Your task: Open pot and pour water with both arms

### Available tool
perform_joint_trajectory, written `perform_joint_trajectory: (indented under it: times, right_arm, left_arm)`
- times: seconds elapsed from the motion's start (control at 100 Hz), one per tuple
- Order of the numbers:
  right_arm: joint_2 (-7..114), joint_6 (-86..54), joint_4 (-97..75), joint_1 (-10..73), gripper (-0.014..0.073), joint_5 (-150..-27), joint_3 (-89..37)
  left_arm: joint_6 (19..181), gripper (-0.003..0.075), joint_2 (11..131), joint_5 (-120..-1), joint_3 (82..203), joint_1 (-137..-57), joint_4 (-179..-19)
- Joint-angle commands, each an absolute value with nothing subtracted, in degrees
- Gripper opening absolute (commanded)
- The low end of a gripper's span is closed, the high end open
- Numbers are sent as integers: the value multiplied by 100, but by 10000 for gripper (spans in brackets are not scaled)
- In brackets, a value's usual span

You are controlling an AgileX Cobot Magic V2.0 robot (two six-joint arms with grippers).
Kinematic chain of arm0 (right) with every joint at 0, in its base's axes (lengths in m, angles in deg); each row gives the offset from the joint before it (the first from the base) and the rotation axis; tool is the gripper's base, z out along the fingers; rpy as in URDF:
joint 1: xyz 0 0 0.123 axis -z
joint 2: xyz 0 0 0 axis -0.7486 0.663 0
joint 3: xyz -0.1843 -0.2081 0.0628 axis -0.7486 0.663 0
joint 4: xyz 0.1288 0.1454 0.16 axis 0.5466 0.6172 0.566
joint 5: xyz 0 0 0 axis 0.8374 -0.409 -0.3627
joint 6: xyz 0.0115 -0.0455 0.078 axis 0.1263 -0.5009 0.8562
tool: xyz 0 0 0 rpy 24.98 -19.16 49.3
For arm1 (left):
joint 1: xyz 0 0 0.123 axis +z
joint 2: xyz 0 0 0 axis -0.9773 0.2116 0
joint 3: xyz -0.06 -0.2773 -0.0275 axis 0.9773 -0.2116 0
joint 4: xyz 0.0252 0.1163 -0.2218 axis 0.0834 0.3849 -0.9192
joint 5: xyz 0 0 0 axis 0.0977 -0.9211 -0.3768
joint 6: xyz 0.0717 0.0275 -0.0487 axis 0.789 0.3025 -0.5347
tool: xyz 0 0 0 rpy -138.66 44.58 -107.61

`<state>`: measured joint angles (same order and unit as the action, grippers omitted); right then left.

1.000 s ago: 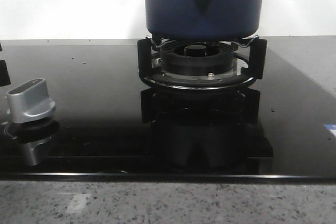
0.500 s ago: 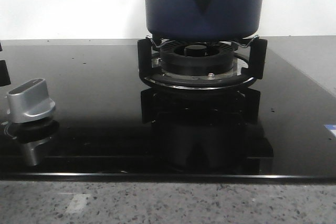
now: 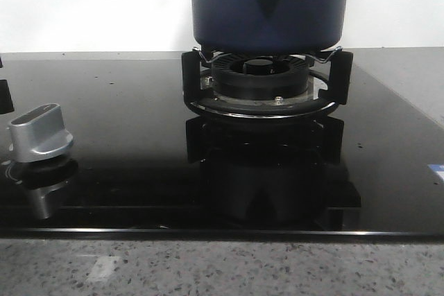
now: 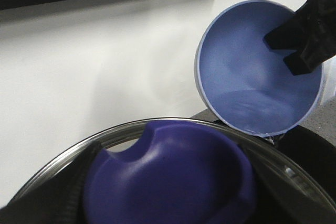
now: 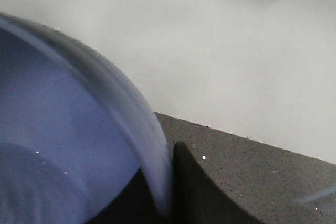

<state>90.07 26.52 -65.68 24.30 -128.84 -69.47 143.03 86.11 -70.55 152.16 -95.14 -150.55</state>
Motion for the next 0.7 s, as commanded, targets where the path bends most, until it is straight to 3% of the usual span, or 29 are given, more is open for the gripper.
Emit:
perform_joint_trajectory:
  times: [0.0, 0.69]
  right_arm:
    - [8753, 2705, -7089, 2376, -55, -12533, -7160]
    - [8753, 2705, -9073, 1644, -55, -12730, -7160]
  left_arm:
    - [14275, 316, 8391, -6976, 15416, -9504, -15314]
    - [14275, 316, 8391, -6976, 15416, -9504, -15324]
